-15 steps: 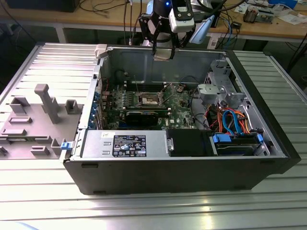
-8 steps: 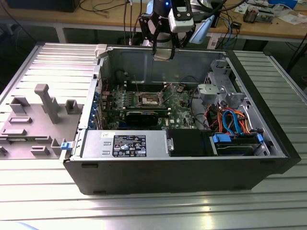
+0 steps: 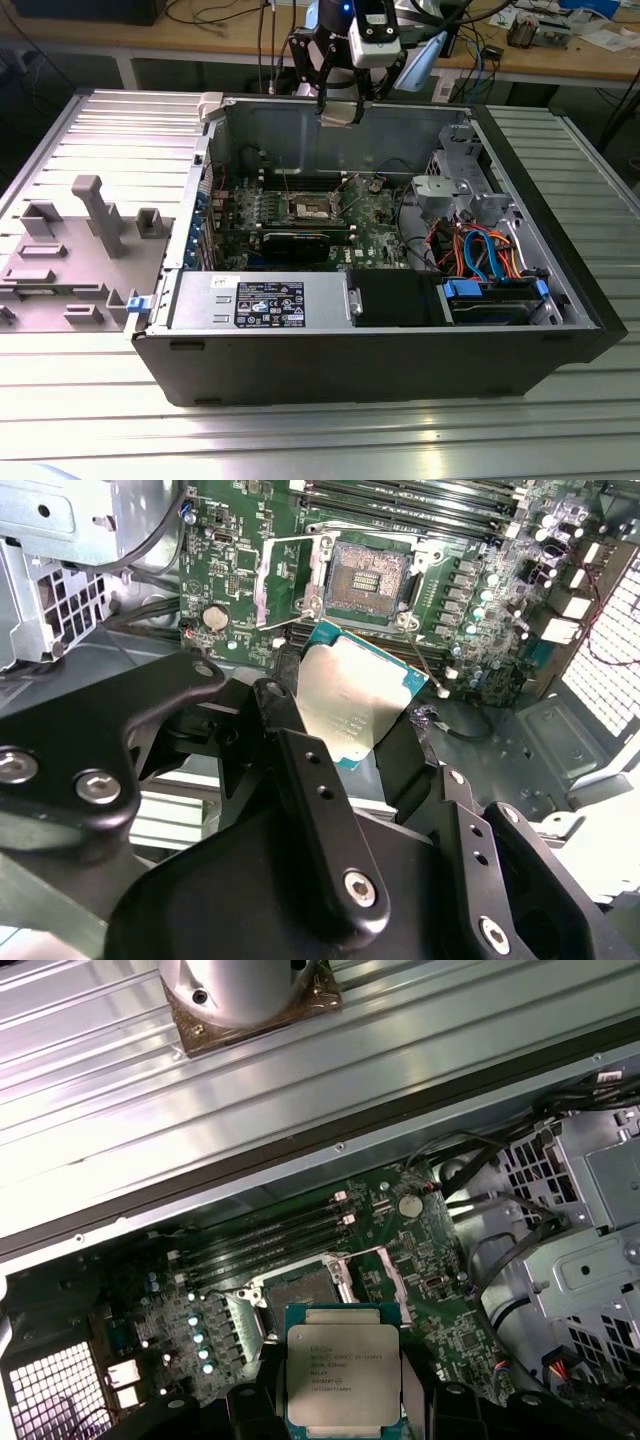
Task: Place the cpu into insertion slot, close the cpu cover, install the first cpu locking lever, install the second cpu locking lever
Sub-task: 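Place the cpu into insertion slot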
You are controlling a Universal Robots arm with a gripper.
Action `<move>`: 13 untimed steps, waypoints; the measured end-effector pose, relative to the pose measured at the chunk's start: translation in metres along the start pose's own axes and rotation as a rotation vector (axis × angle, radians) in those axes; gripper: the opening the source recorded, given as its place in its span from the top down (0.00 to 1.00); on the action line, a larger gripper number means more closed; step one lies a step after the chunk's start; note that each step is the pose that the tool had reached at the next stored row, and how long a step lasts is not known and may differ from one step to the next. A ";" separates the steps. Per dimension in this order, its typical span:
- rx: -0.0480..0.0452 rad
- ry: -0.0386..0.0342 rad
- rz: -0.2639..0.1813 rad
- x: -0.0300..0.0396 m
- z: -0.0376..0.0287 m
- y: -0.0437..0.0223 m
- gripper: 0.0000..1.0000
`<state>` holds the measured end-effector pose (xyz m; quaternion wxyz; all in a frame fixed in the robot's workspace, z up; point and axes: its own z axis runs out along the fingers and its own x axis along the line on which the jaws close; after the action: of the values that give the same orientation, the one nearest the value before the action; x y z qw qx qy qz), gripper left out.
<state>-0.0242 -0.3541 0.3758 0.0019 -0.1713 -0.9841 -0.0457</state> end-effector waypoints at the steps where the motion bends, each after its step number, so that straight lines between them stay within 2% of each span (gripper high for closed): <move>1: -0.0001 -0.0003 0.003 0.0000 0.0000 0.0000 0.45; 13: -0.0008 -0.0040 0.044 0.0000 0.0002 0.0000 0.45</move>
<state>-0.0242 -0.3541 0.3756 0.0009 -0.1931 -0.9801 -0.0457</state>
